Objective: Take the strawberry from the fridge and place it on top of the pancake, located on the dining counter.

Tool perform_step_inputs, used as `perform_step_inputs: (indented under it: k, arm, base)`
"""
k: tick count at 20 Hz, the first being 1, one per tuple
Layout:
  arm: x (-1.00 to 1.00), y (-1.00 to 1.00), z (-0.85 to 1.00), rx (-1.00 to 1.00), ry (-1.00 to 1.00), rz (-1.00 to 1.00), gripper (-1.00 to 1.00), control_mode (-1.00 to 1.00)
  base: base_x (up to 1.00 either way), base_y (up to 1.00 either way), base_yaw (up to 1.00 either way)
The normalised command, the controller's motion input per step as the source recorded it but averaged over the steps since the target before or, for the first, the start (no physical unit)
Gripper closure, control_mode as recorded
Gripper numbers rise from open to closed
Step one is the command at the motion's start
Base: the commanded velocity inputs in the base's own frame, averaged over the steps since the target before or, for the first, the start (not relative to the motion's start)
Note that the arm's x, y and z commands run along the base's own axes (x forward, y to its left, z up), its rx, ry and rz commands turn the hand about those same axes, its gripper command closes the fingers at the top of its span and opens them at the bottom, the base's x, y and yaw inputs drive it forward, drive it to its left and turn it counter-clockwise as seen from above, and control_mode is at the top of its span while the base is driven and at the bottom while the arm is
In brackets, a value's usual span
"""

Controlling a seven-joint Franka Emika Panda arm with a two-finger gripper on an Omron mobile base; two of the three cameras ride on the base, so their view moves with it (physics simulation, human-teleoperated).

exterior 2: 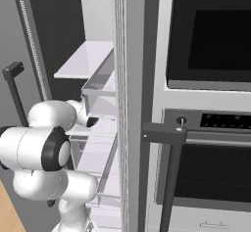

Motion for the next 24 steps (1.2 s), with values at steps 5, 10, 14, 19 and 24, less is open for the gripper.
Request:
perform_step_inputs:
  k: [5,10,14,19,24]
  arm:
    - [0.35,0.03,-0.21,0.00,0.12,0.00,-1.00,-1.00]
    - [0.31,0.00,-0.24,0.00,0.10,0.00,-1.00,-1.00]
    - [0.21,0.08,-0.12,0.00,0.03,0.00,-1.00,-1.00]
    - [0.04,0.16,-0.24,0.00,0.08,0.00,-1.00,-1.00]
    - [0.14,0.04,-0.15,0.00,0.05,0.00,-1.00,-1.00]
  base:
    - [0.00,0.00,0.00]
    - [0.00,0.00,0.00]
    - [0.00,0.00,0.00]
    - [0.00,0.00,0.00]
    - [0.00,0.00,0.00]
